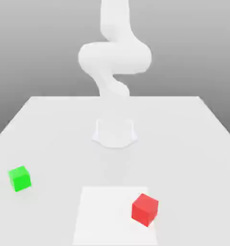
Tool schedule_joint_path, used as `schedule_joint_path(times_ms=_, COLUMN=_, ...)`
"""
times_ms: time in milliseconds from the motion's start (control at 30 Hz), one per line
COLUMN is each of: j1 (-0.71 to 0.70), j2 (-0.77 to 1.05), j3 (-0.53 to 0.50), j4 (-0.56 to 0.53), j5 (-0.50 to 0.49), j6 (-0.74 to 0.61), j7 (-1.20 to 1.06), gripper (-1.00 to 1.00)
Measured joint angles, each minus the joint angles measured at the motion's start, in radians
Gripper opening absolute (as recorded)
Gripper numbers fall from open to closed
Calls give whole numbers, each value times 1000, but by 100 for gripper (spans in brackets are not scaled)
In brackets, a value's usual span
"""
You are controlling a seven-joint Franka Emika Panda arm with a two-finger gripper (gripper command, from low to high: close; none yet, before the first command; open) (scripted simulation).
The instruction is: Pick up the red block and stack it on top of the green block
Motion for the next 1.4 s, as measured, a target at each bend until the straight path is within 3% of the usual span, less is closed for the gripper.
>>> schedule_joint_path(times_ms=500, j1=192, j2=552, j3=-70, j4=-217, j5=57, j6=274, j7=-503, gripper=0)
schedule_joint_path(times_ms=700, j1=227, j2=766, j3=-57, j4=-303, j5=24, j6=383, j7=-662, gripper=0)
schedule_joint_path(times_ms=900, j1=206, j2=982, j3=-29, j4=-290, j5=47, j6=554, j7=-711, gripper=0)
schedule_joint_path(times_ms=933, j1=202, j2=1006, j3=-24, j4=-287, j5=52, j6=574, j7=-715, gripper=-100)
schedule_joint_path(times_ms=1167, j1=201, j2=1006, j3=-23, j4=-287, j5=50, j6=573, j7=-713, gripper=-100)
schedule_joint_path(times_ms=1400, j1=175, j2=802, j3=-81, j4=-320, j5=6, j6=403, j7=-653, gripper=-100)
